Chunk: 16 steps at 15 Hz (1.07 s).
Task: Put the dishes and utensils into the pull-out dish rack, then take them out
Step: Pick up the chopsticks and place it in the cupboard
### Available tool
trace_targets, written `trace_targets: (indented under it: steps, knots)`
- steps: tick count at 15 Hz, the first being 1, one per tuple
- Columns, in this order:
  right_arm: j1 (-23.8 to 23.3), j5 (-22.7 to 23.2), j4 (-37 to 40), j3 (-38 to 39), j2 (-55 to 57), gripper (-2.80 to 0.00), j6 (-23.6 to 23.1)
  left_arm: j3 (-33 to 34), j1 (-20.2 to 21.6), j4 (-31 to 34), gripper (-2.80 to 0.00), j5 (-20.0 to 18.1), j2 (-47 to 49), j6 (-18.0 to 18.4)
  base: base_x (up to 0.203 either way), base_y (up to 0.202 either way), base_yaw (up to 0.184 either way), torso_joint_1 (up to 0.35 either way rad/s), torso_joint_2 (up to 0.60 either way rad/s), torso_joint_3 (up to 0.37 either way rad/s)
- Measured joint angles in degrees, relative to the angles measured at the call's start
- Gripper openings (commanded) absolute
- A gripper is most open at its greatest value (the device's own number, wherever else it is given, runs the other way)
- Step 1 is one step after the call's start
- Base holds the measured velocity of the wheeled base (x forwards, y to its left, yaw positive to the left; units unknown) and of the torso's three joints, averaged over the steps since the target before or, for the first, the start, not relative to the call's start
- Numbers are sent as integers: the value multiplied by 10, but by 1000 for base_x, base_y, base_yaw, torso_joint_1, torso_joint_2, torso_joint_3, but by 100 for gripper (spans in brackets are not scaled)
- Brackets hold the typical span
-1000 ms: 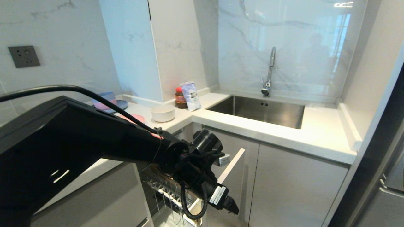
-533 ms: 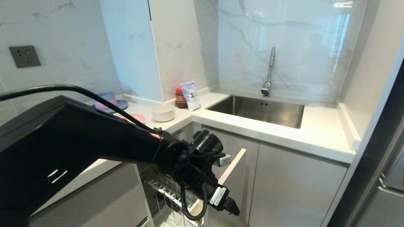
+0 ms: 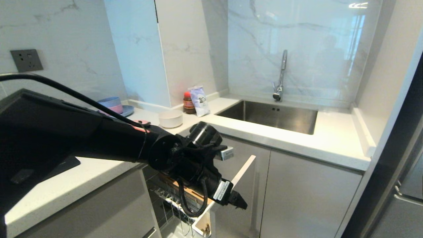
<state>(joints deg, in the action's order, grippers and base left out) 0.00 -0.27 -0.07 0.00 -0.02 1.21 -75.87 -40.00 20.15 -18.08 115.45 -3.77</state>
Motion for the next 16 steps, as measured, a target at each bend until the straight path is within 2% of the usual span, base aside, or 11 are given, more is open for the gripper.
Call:
trace_targets:
  steps: [3, 4, 9, 16]
  knots:
    - [0, 0, 0, 0, 0, -280, 0, -1, 21, -2, 0, 3, -31, 2, 0, 0, 0, 0, 0, 0]
    - [0, 0, 0, 0, 0, -280, 0, 0, 29, -7, -280, 6, -43, 2, 0, 0, 0, 0, 0, 0]
    - [0, 0, 0, 0, 0, -280, 0, 4, 56, -32, -280, 66, -120, 2, 0, 0, 0, 0, 0, 0]
    - [0, 0, 0, 0, 0, -280, 0, 4, 83, -37, -280, 119, -230, 2, 0, 0, 0, 0, 0, 0]
